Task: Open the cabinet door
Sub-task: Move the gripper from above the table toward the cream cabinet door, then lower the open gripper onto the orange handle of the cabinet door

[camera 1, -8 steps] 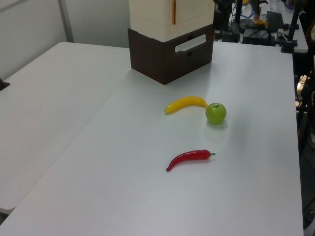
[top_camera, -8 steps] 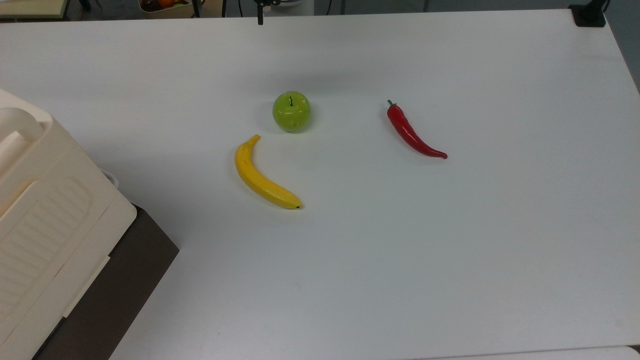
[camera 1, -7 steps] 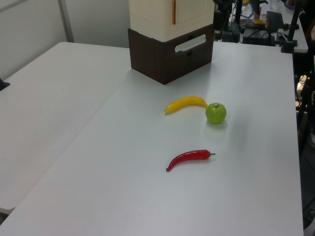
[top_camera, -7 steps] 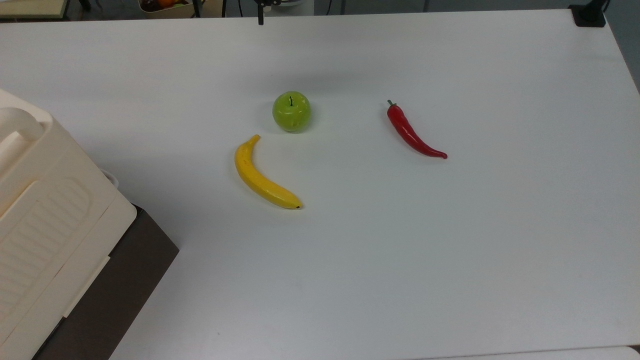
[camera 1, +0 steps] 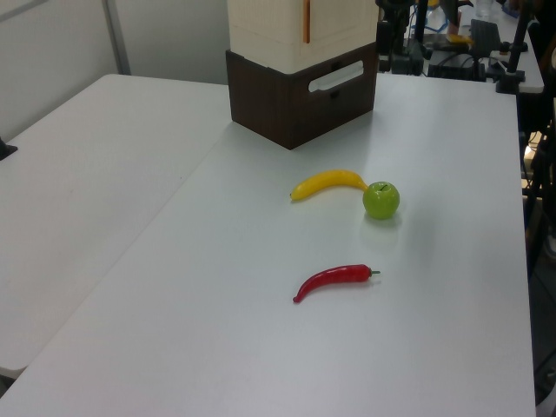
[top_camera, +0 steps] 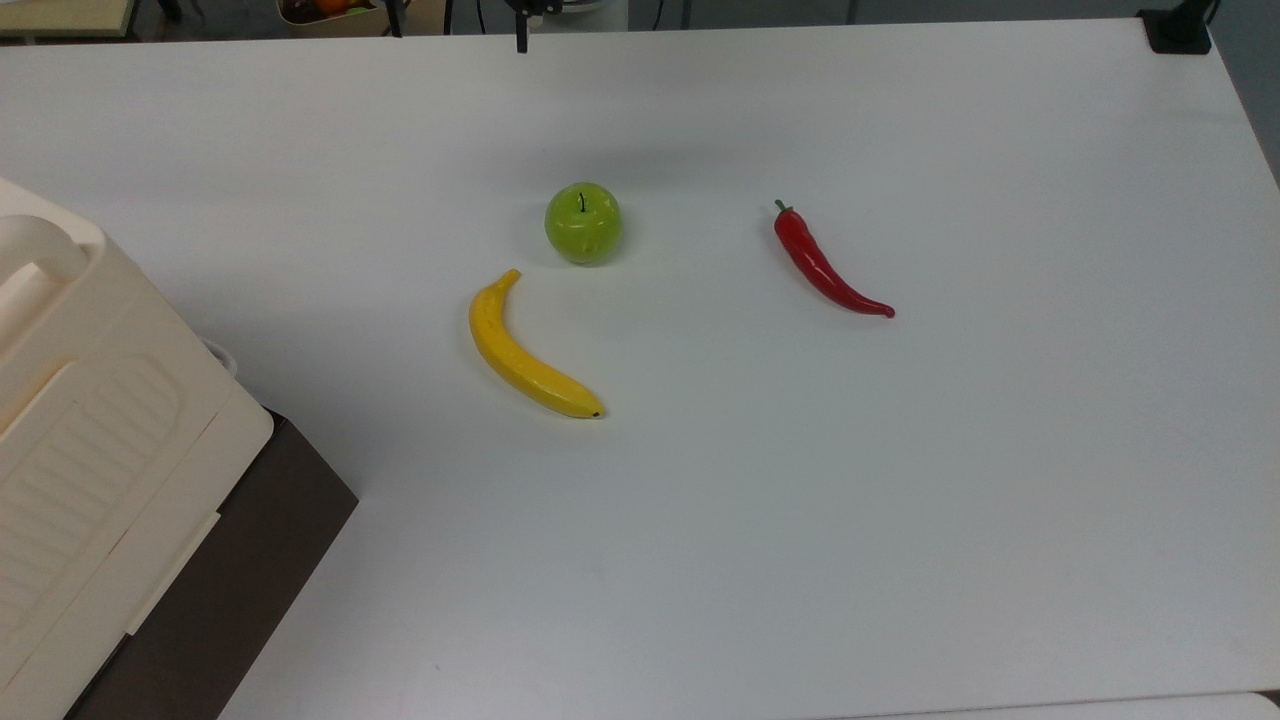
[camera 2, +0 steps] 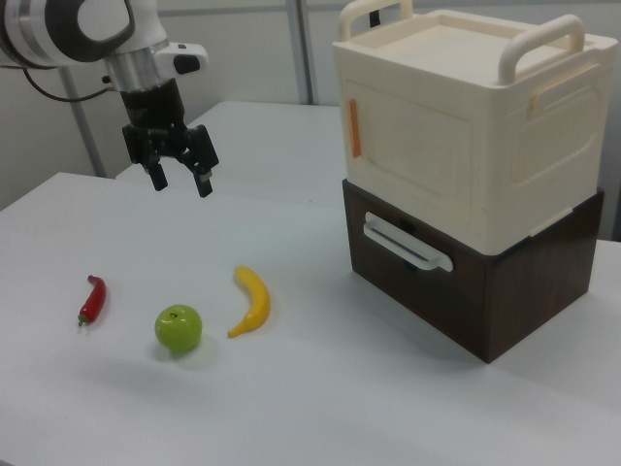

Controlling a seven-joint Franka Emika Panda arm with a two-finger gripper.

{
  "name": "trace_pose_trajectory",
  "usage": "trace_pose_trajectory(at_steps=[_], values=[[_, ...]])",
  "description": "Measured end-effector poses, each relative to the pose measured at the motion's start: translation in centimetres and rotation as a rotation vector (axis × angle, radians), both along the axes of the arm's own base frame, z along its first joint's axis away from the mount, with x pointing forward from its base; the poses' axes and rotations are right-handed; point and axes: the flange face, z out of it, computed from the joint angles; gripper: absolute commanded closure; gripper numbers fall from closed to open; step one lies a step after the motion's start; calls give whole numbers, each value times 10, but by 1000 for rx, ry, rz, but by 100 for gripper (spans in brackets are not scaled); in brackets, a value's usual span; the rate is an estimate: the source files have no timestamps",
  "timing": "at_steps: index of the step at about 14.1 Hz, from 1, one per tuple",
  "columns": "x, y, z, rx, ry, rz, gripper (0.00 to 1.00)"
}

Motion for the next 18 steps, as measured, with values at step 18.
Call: trace_pose_trajectory(at_steps=[18], values=[[99,-104,-4,-41,-489,-317,0]])
